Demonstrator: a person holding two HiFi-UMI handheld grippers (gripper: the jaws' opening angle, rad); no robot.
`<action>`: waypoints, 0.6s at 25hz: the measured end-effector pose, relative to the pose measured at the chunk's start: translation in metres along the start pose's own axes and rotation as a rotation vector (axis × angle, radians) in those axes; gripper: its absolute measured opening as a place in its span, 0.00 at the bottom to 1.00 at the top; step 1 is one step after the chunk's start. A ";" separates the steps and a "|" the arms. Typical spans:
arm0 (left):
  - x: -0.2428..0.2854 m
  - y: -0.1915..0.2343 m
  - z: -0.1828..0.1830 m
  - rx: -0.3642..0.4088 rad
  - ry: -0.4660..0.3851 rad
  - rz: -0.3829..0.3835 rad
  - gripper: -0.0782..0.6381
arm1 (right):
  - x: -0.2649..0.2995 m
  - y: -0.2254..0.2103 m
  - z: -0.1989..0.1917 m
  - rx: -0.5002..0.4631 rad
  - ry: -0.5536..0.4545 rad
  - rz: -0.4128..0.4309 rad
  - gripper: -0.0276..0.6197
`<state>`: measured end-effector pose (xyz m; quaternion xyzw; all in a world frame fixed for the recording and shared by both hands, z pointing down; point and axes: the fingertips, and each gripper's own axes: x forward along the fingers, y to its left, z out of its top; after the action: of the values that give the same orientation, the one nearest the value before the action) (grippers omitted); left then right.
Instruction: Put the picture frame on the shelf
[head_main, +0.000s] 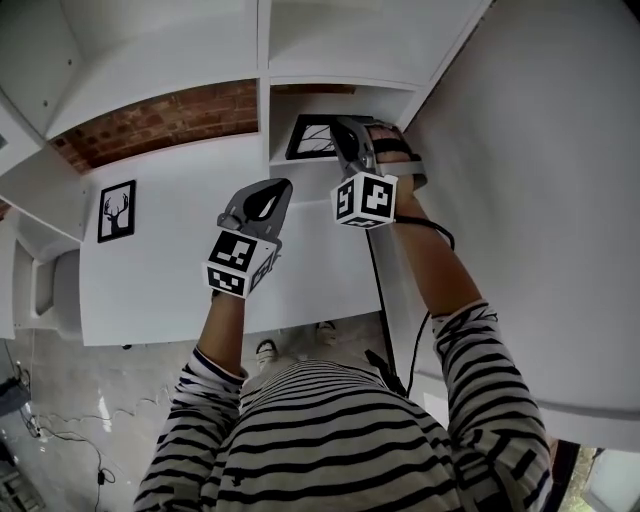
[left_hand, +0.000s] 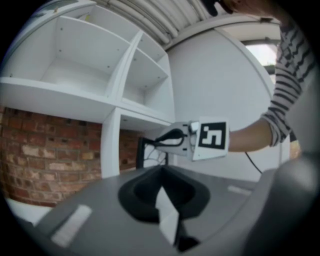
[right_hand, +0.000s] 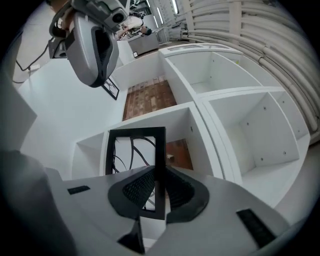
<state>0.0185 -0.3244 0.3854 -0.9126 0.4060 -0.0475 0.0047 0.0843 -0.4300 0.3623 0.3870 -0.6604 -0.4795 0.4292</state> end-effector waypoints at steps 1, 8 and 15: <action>0.005 0.001 -0.002 -0.002 0.001 0.000 0.12 | 0.007 0.002 -0.003 -0.009 -0.001 -0.002 0.14; 0.029 0.010 -0.013 -0.015 0.014 -0.007 0.12 | 0.039 0.012 -0.005 -0.057 -0.003 -0.009 0.14; 0.039 0.018 -0.030 -0.028 0.033 -0.017 0.12 | 0.058 0.019 -0.015 -0.078 0.049 -0.034 0.14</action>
<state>0.0288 -0.3641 0.4173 -0.9151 0.3989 -0.0567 -0.0153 0.0772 -0.4836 0.3948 0.3927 -0.6237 -0.5027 0.4517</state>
